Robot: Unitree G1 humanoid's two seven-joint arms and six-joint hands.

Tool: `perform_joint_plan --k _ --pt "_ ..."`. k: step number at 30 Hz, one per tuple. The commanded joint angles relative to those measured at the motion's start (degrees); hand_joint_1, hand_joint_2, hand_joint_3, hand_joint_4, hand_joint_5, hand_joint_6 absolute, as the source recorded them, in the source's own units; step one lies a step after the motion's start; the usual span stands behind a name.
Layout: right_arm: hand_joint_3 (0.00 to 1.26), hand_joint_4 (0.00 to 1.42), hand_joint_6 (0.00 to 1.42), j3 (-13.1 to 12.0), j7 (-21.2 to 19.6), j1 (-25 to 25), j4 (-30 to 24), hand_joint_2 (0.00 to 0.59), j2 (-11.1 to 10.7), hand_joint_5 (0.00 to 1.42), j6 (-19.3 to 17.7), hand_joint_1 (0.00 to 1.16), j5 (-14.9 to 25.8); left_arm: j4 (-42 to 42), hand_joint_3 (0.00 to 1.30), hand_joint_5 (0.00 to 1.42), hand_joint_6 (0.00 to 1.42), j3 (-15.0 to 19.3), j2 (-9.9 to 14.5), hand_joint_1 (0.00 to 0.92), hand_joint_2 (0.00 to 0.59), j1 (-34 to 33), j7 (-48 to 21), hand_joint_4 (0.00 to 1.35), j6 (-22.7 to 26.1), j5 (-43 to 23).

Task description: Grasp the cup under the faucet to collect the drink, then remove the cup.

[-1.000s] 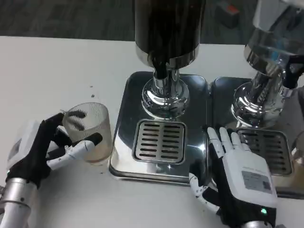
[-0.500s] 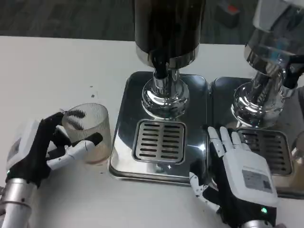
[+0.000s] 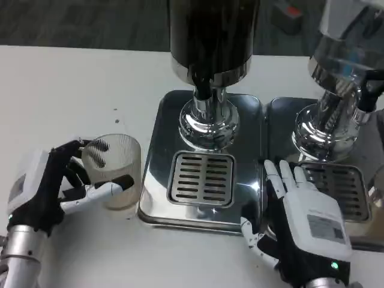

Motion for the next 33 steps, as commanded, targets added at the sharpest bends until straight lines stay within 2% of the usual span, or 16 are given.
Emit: perform_joint_plan --k 1,8,21,25,28,33 --pt "0.06 0.0 0.1 -0.17 -0.79 -0.31 0.6 0.511 0.32 0.0 -0.04 0.46 0.59 -0.95 0.55 0.84 0.92 0.68 -0.33 0.651 0.026 -1.53 1.59 0.65 -1.51 -0.55" --pt "0.06 0.0 0.1 -0.16 -0.95 -0.3 0.57 0.511 0.47 0.0 0.15 0.46 0.44 -0.86 0.55 0.84 0.93 0.49 -0.55 0.664 0.025 -1.73 2.03 0.65 -1.73 -0.24" --pt "0.06 0.0 0.1 -0.19 -1.08 -0.35 0.55 0.511 0.57 0.0 0.21 0.46 0.43 -7.11 0.56 0.84 0.94 2.13 -0.57 0.69 0.016 -1.98 2.15 0.65 -5.98 -0.12" --pt "0.06 0.0 0.1 -0.26 -1.28 -0.49 0.61 0.511 0.7 0.0 0.35 0.46 0.29 -6.51 0.56 0.84 0.94 0.9 -0.99 0.692 0.016 -3.69 1.99 0.65 -5.22 1.7" --pt "0.06 0.0 0.1 -0.49 -1.57 -0.47 0.5 0.511 0.85 0.0 0.52 0.46 0.38 -4.45 0.56 0.84 0.94 -2.05 -1.6 0.693 0.015 -6.9 1.97 0.65 -4.12 4.85" --pt "0.06 0.0 0.09 -0.48 -2.11 -0.43 0.48 0.511 1.11 0.0 0.7 0.46 0.13 -2.3 0.56 0.83 0.94 -4.2 -2.77 0.688 0.012 -10.02 2.93 0.65 -2.87 7.33"
